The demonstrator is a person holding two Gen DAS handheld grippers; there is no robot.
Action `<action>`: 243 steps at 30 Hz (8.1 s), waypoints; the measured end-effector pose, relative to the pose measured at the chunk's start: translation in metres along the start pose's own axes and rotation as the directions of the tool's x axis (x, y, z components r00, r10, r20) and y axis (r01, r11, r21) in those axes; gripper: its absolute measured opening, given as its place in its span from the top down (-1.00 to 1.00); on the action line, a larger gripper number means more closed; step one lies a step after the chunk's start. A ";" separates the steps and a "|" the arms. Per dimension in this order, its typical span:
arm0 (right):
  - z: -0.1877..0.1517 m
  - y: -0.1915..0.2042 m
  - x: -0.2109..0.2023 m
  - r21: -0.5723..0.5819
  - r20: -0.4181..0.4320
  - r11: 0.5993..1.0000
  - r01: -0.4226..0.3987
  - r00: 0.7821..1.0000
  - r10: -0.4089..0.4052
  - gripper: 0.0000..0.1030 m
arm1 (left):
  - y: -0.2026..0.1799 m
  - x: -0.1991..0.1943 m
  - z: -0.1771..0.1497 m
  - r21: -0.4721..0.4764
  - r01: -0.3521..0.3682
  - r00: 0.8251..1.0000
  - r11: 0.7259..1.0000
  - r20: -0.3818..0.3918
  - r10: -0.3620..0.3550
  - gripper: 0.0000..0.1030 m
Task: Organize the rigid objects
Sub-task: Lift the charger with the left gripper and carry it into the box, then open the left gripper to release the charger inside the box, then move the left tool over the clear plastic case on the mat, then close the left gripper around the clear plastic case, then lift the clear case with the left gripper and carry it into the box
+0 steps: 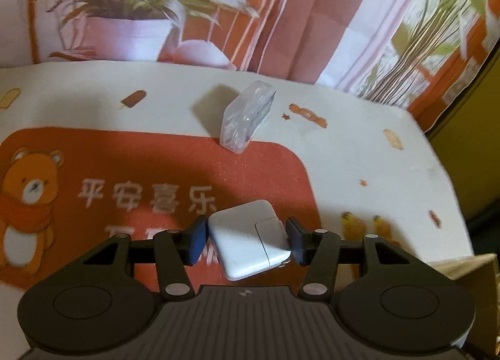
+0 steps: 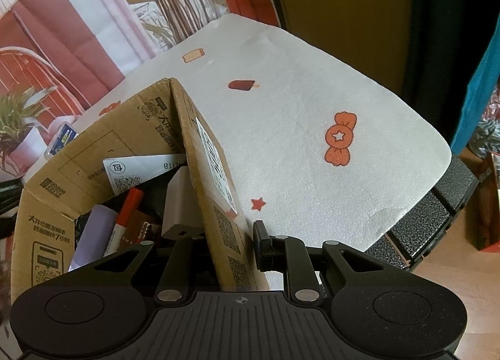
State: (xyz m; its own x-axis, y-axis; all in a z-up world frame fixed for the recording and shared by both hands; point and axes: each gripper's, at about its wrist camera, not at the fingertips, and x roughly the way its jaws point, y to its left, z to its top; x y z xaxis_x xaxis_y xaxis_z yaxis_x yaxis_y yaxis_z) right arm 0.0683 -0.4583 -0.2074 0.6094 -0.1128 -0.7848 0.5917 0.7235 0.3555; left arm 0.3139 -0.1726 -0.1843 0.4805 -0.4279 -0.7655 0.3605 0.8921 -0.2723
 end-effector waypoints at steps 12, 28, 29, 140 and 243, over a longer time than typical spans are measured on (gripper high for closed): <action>0.000 0.001 -0.001 -0.005 0.002 1.000 -0.002 1.000 0.002 0.65 | -0.022 -0.085 -0.029 0.017 0.112 0.990 0.994 0.085 -0.113 -0.10; -0.001 0.002 -0.001 -0.008 0.004 1.000 -0.004 1.000 0.004 0.64 | -0.106 -0.102 -0.059 0.303 0.240 0.962 0.922 0.055 -0.269 -0.10; -0.001 0.002 -0.002 -0.008 0.004 1.000 -0.004 1.000 0.004 0.64 | -0.111 -0.100 -0.062 0.319 0.250 0.960 0.914 0.040 -0.277 -0.10; 0.000 0.004 0.000 -0.010 0.005 1.000 -0.013 1.000 0.013 0.61 | -0.041 -0.067 0.073 0.261 -0.018 0.967 0.965 0.251 -0.050 -0.68; 0.000 0.010 -0.002 -0.077 -0.006 0.997 -0.028 1.000 0.028 0.54 | -0.015 -0.127 -0.046 0.194 -0.019 0.978 0.981 0.207 -0.022 0.46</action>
State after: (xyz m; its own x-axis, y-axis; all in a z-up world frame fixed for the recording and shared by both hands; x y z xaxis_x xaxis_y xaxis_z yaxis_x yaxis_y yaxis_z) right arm 0.0728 -0.4507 -0.2028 0.6226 -0.0888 -0.7775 0.5320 0.7767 0.3373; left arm 0.2106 -0.1249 -0.1099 0.6279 -0.4680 -0.6218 0.4994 0.8551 -0.1393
